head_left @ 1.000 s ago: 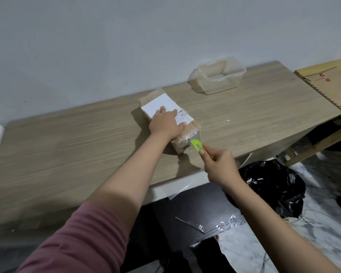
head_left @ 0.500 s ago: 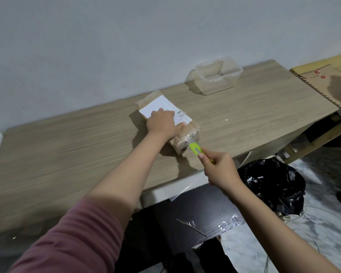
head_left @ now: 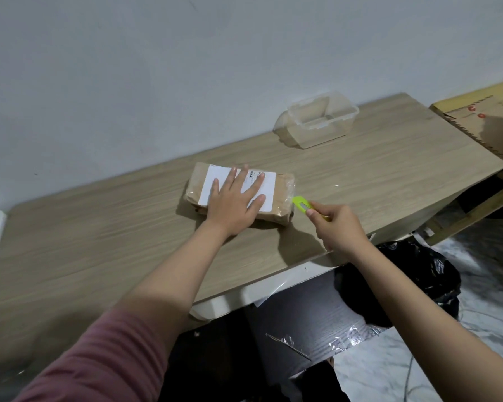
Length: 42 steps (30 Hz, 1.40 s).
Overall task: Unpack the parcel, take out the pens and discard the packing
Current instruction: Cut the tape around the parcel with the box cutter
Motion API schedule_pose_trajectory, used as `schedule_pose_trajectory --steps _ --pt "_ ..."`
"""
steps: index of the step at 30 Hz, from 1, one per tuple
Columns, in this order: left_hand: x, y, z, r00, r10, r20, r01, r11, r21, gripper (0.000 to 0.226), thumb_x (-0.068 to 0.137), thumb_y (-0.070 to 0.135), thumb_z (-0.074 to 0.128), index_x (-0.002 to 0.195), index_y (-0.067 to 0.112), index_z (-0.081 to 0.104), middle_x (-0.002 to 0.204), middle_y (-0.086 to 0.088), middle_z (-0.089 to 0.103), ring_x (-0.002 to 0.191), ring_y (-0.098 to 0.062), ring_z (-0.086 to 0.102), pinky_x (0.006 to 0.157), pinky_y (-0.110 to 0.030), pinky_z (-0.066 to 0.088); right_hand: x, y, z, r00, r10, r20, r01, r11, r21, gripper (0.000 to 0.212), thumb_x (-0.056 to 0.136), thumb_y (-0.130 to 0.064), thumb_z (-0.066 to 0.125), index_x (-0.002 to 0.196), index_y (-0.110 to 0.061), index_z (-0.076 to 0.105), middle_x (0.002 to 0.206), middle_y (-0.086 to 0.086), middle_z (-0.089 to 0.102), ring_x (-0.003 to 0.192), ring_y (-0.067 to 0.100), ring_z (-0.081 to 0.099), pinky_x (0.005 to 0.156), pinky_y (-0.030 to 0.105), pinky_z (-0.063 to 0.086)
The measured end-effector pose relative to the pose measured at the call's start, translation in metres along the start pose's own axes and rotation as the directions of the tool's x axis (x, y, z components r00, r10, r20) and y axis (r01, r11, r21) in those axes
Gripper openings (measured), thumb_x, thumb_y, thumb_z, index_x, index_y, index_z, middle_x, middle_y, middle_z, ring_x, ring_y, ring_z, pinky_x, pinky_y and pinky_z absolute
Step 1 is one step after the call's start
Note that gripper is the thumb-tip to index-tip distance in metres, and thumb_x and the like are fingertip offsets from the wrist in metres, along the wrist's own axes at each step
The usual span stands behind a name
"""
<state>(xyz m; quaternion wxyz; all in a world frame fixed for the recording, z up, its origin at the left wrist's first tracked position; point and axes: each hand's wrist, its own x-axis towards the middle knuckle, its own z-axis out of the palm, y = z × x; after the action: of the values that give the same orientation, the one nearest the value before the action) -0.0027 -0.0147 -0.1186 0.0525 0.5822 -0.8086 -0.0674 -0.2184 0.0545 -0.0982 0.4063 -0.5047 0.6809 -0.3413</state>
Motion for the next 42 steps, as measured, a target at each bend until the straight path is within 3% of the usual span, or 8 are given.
schedule_pose_trajectory --steps 8,13,23,26,32,35,40,42 --pt "0.010 0.003 0.002 0.996 -0.084 0.011 0.084 0.996 -0.002 0.050 0.097 0.051 0.020 0.145 0.048 0.009 0.161 0.005 0.001 0.148 -0.021 0.001 0.114 -0.057 0.005 -0.011 0.006 -0.002 0.999 -0.017 0.049 0.015 1.000 0.025 0.030 0.093 -0.025 0.056 0.122 -0.021 0.064 0.035 -0.012 0.044 0.033 0.005 0.036 0.036 0.016 0.031" --pt "0.012 0.006 0.003 0.994 -0.106 0.015 0.106 0.994 -0.014 0.050 0.097 0.050 0.020 0.145 0.048 0.010 0.161 0.004 0.001 0.148 -0.021 0.001 0.114 -0.058 0.005 -0.026 0.011 0.003 0.999 -0.049 0.019 0.049 0.999 0.013 0.028 0.093 -0.026 0.056 0.119 -0.027 0.065 0.034 -0.012 0.044 0.037 0.016 0.040 0.042 0.024 0.038" --pt "0.012 -0.007 -0.008 0.993 -0.013 0.118 0.020 0.998 -0.058 0.049 0.097 0.052 0.021 0.144 0.050 0.011 0.160 0.009 -0.003 0.148 -0.016 -0.006 0.116 -0.053 -0.002 -0.045 0.016 0.011 0.996 -0.022 -0.083 0.029 0.996 0.080 0.027 0.091 -0.029 0.059 0.117 -0.028 0.067 0.038 -0.012 0.047 0.043 0.019 0.050 0.035 0.019 0.036" --pt "0.015 -0.016 -0.018 0.980 0.055 0.193 -0.037 0.994 -0.099 0.049 0.097 0.049 0.027 0.144 0.049 0.015 0.160 0.007 -0.005 0.147 -0.015 -0.008 0.116 -0.053 -0.005 -0.051 0.017 0.007 0.995 -0.052 -0.087 0.058 0.996 0.063 0.026 0.091 -0.028 0.059 0.115 -0.029 0.067 0.039 -0.013 0.053 0.032 0.005 0.046 0.034 0.015 0.033" --pt "0.017 -0.018 -0.032 0.981 -0.040 0.189 0.070 0.985 -0.156 0.049 0.094 0.036 0.043 0.139 0.051 0.031 0.154 -0.010 0.010 0.142 -0.028 0.009 0.118 -0.046 0.006 -0.044 0.021 -0.022 0.989 -0.020 -0.150 0.038 0.992 0.118 0.028 0.092 -0.027 0.057 0.118 -0.022 0.066 0.046 -0.008 0.055 0.030 0.001 0.044 0.035 0.013 0.034" --pt "0.020 -0.010 -0.038 0.970 -0.079 0.231 0.125 0.973 -0.193 0.052 0.091 0.024 0.047 0.137 0.047 0.037 0.155 -0.008 0.012 0.142 -0.029 0.012 0.118 -0.048 0.004 -0.038 0.013 -0.027 0.989 0.028 -0.148 0.008 0.971 0.237 0.019 0.092 -0.026 0.057 0.094 -0.014 0.071 0.051 0.007 0.055 0.028 0.014 0.041 0.035 0.017 0.033" --pt "0.013 0.001 -0.043 0.964 -0.121 0.238 0.199 0.921 -0.335 0.064 0.075 0.000 0.047 0.124 0.041 0.054 0.159 0.002 0.012 0.147 -0.020 0.006 0.111 -0.060 -0.009 -0.024 -0.006 -0.018 0.974 0.169 -0.148 -0.104 0.923 0.370 0.029 0.087 -0.033 0.061 0.075 -0.007 0.070 0.047 0.006 0.052 0.034 0.021 0.041 0.040 0.024 0.033" --pt "0.006 0.009 -0.041 0.965 -0.161 0.207 0.239 0.866 -0.440 0.041 0.079 0.006 0.053 0.107 0.033 0.063 0.158 0.006 0.019 0.148 -0.015 0.003 0.111 -0.058 -0.010 -0.019 -0.012 -0.015 0.975 0.154 -0.162 -0.087 0.929 0.361 0.039 0.086 -0.042 0.061 0.071 -0.006 0.069 0.046 0.005 0.051 0.036 0.020 0.042 0.040 0.026 0.035"
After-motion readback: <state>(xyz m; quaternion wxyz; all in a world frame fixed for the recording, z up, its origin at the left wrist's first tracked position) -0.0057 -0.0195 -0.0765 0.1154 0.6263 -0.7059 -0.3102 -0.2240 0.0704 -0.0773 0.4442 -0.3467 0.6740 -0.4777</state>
